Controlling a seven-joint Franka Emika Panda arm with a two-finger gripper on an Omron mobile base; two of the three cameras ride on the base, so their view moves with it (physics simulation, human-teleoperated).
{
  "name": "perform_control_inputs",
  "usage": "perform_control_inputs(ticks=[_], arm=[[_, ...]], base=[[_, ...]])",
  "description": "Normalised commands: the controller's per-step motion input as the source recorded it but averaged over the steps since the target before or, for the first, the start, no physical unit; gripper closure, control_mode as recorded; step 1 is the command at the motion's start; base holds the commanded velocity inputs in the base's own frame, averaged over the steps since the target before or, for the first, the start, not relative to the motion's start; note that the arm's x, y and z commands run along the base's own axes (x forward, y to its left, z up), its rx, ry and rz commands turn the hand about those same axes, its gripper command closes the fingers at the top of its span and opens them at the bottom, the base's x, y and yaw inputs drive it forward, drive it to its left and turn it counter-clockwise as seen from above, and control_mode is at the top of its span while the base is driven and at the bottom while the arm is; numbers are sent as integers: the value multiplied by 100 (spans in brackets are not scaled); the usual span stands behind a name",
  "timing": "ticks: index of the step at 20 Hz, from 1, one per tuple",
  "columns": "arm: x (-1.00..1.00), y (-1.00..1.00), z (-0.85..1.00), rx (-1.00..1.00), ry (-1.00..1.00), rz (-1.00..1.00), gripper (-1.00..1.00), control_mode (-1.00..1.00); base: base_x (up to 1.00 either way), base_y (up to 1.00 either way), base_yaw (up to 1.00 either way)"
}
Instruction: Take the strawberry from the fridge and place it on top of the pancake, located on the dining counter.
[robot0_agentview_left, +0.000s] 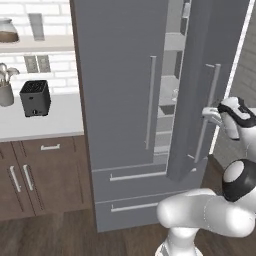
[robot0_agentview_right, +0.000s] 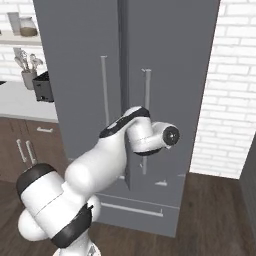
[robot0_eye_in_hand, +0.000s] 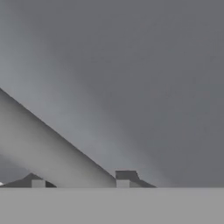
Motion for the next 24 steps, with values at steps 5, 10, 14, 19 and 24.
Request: perform_control_inputs(ticks=[5, 10, 14, 19, 24], arm=[[-36, -100, 0, 7, -33, 0, 100, -100], [-32, -100, 0, 3, -45, -2, 100, -100], [-98, -19, 72, 0, -46, -18, 100, -100], [-100, 27, 99, 0, -38, -15, 100, -100], [-95, 100, 77, -5, -29, -14, 100, -100]], base=[[0, 0, 0], [0, 0, 0], [0, 0, 0], [0, 0, 0], [0, 0, 0]])
